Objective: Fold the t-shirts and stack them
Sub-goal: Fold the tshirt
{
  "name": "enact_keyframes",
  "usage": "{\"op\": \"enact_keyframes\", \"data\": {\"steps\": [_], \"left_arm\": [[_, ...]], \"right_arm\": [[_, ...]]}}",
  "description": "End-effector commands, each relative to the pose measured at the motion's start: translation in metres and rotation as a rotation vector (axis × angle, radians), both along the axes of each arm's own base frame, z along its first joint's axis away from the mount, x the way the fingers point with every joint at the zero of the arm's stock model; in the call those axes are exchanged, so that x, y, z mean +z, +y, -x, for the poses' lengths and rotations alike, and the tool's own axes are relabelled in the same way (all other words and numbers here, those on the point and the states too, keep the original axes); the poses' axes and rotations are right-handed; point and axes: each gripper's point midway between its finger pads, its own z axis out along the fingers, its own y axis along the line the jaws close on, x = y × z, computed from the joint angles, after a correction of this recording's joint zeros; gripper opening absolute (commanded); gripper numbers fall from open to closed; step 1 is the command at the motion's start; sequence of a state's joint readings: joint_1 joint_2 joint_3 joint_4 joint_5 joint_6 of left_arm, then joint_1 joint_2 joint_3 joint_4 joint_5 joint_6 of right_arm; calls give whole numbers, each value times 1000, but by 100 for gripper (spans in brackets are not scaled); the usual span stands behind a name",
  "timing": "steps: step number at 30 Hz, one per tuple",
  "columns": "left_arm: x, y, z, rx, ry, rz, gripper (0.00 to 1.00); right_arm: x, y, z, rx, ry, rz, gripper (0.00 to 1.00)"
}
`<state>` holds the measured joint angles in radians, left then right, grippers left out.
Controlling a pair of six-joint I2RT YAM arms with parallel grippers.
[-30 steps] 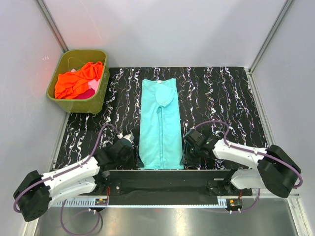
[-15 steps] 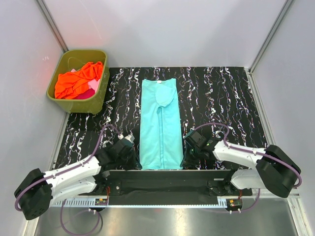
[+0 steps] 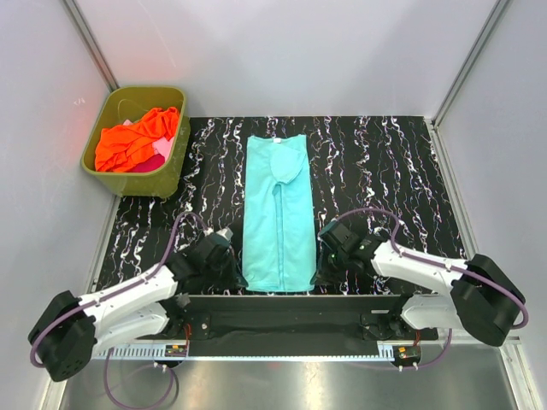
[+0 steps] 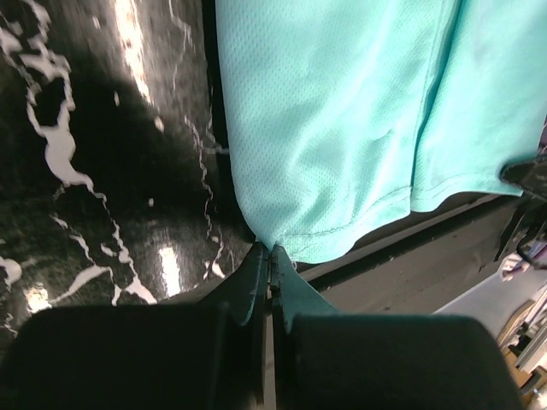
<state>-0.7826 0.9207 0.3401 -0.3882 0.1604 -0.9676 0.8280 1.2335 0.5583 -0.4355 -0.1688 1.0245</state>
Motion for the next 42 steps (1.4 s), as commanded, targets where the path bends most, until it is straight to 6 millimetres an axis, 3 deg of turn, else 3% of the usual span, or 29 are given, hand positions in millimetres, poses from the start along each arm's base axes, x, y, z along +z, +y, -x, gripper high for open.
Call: {"op": "enact_keyframes", "data": {"steps": [1, 14, 18, 26, 35, 42], "left_arm": [[28, -17, -24, -10, -54, 75, 0], [63, -26, -109, 15, -73, 84, 0], [82, -31, -133, 17, -88, 103, 0], [84, -23, -172, 63, -71, 110, 0], [99, -11, -252, 118, -114, 146, 0], [101, -11, -296, 94, -137, 181, 0]], "right_arm": [[18, 8, -27, 25, -87, 16, 0], [60, 9, -109, 113, -172, 54, 0], [64, 10, -126, 129, -169, 57, 0], [62, 1, -171, 99, -170, 52, 0], [69, 8, -231, 144, -232, 40, 0], [70, 5, -273, 165, -263, 31, 0]]}}
